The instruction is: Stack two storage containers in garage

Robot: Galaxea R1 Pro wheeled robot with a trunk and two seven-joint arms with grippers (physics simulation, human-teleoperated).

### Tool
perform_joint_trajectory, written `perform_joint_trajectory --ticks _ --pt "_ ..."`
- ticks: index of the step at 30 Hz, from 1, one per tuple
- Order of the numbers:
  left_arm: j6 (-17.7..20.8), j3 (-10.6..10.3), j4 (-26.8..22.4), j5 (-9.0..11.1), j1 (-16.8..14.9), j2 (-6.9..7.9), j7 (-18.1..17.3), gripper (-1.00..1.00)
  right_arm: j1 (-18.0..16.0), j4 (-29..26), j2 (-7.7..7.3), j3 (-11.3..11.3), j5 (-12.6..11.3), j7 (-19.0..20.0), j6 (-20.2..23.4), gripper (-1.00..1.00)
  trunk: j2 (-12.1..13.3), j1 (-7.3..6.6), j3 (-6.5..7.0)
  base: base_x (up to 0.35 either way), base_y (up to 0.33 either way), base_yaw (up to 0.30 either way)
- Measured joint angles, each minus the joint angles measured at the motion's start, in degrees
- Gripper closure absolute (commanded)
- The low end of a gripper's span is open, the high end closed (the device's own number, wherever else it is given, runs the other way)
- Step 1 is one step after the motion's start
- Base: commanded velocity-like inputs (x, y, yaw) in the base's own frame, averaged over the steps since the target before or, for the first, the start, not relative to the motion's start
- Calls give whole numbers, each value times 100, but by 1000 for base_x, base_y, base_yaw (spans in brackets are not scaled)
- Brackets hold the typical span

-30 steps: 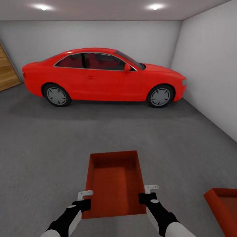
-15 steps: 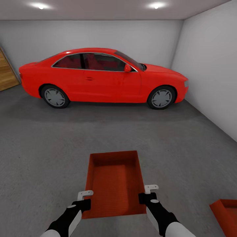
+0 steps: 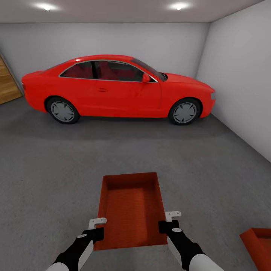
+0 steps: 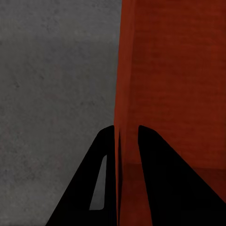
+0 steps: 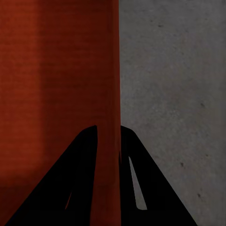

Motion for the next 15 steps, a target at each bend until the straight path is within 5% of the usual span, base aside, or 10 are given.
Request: perform_joint_trajectory --ticks 9,15 --pt "2 1 0 -2 0 0 0 100 1 1 0 -1 0 0 0 100 0 0 0 3 0 0" --pt "-5 5 1 -3 0 0 -4 100 1 -5 0 2 2 1 0 100 -1 -3 0 233 0 0"
